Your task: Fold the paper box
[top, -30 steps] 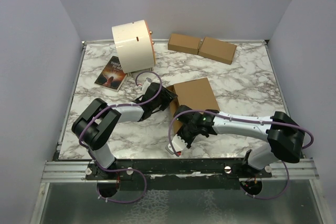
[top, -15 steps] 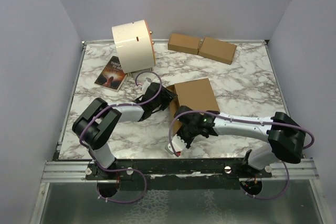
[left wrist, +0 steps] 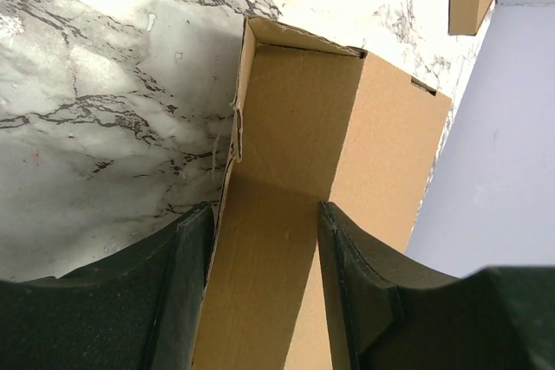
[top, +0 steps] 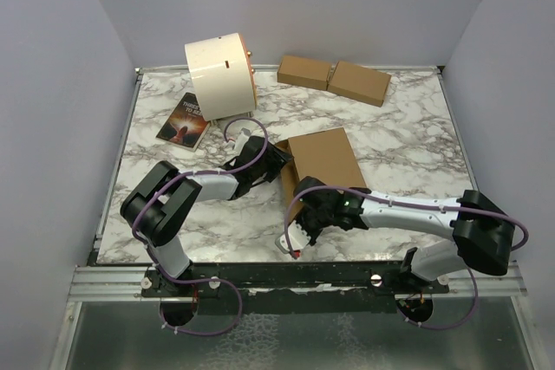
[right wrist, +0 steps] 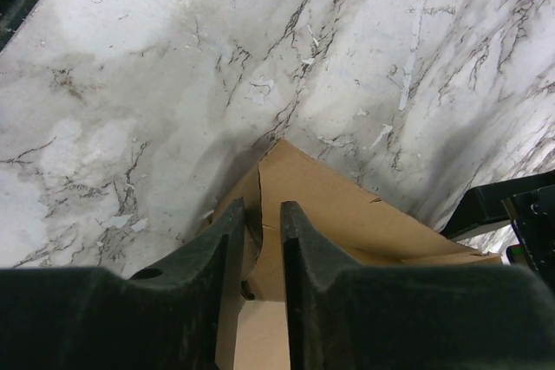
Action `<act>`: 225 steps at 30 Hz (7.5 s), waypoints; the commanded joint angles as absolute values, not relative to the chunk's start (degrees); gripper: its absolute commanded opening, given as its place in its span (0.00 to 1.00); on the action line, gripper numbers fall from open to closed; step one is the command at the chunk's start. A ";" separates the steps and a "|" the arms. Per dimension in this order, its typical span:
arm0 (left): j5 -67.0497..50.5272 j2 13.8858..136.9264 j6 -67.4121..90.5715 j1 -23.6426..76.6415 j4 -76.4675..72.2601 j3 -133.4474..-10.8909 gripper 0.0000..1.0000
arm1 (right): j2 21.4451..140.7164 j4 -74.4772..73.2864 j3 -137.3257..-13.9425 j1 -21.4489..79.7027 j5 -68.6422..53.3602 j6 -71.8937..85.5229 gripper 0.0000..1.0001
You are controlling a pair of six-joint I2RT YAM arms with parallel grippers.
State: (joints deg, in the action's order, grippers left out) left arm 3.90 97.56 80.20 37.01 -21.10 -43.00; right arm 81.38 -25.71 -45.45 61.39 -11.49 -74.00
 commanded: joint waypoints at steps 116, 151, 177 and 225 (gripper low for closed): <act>-6.77 93.31 2.03 64.25 -59.85 -19.10 0.22 | 101.69 -34.73 -59.30 -6.77 -56.66 -21.52 0.57; -4.14 92.05 5.34 63.24 -53.48 -21.52 0.00 | 100.93 -32.98 -58.19 -5.58 -50.95 -21.72 0.54; -0.67 92.35 9.31 63.28 -49.31 -24.96 0.00 | 100.92 -32.43 -57.57 -3.09 -48.19 -21.89 0.53; 11.64 88.78 10.26 65.83 -45.73 -23.42 0.00 | 102.27 -32.14 -57.39 -1.58 -44.39 -21.85 0.51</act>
State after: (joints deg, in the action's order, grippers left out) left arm 7.44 89.14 8.51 66.72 -42.26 -23.86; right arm 100.90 -31.38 -58.87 -2.96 -51.72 -19.75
